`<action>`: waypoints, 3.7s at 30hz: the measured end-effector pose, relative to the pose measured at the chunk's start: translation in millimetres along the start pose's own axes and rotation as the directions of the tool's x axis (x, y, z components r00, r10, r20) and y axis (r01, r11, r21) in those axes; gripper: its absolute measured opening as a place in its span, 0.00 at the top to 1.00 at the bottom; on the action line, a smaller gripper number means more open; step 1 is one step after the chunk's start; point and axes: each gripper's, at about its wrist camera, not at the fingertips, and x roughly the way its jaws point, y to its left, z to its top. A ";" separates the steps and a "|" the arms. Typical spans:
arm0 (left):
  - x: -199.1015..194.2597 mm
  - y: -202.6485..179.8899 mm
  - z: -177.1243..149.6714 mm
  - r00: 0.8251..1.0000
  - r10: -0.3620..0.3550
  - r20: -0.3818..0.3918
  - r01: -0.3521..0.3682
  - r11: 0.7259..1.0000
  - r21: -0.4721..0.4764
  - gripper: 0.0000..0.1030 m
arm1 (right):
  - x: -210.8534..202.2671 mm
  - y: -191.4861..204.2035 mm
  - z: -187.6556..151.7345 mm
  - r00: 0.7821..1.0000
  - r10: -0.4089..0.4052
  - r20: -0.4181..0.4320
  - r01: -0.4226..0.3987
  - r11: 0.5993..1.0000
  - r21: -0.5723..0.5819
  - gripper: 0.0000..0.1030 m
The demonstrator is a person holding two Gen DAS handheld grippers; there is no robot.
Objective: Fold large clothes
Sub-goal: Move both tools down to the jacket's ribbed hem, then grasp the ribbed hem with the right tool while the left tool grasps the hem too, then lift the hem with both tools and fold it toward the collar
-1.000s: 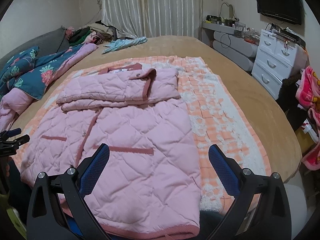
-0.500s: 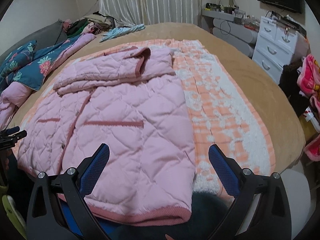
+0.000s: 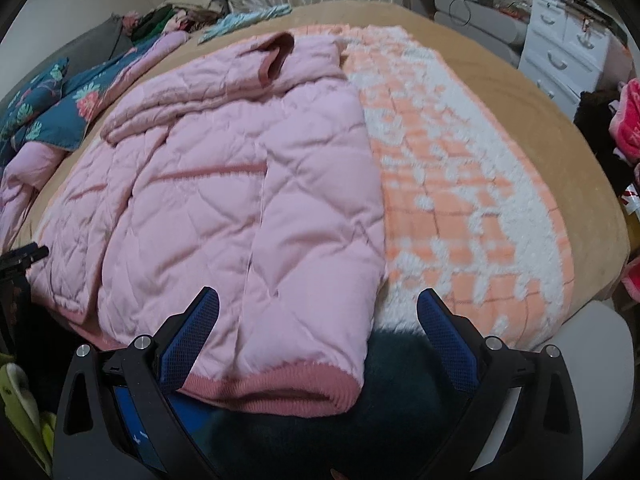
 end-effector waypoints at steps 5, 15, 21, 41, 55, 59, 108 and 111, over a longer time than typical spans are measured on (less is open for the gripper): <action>-0.2 13.7 -4.2 1.000 -0.006 -0.023 0.005 0.999 -0.033 0.09 | 10.8 5.2 -9.4 0.999 0.004 -0.044 -0.005 1.000 -0.019 0.13; 17.2 37.0 -15.8 0.991 -0.075 -0.111 0.059 0.989 -0.137 0.09 | 0.2 6.6 -1.9 0.992 0.113 0.051 -0.113 0.994 0.000 0.69; 29.3 42.4 -22.1 0.982 -0.113 -0.153 0.084 0.979 -0.184 0.09 | -32.2 6.1 16.9 0.963 0.202 0.179 -0.206 0.978 0.006 0.75; -4.0 -1.0 -30.1 0.990 -0.127 -0.060 0.129 0.991 0.046 0.87 | -70.2 1.6 47.6 0.878 0.249 0.409 -0.298 0.953 0.061 0.77; -51.3 -17.8 36.6 0.972 -0.189 0.143 0.175 0.979 0.101 0.91 | -76.9 4.3 59.8 0.876 0.216 0.431 -0.281 0.955 0.092 0.77; -58.7 -19.8 51.1 0.966 -0.197 0.169 0.183 0.978 0.098 0.91 | -77.8 4.4 69.6 0.872 0.210 0.442 -0.281 0.954 0.103 0.77; -78.3 20.4 189.0 0.907 -0.212 0.364 0.236 0.972 -0.020 0.91 | -77.1 -17.9 160.7 0.851 0.122 0.510 -0.289 0.920 0.263 0.77; -78.2 22.5 197.4 0.905 -0.207 0.372 0.234 0.972 -0.026 0.91 | -76.7 -16.9 169.5 0.852 0.118 0.510 -0.283 0.924 0.259 0.77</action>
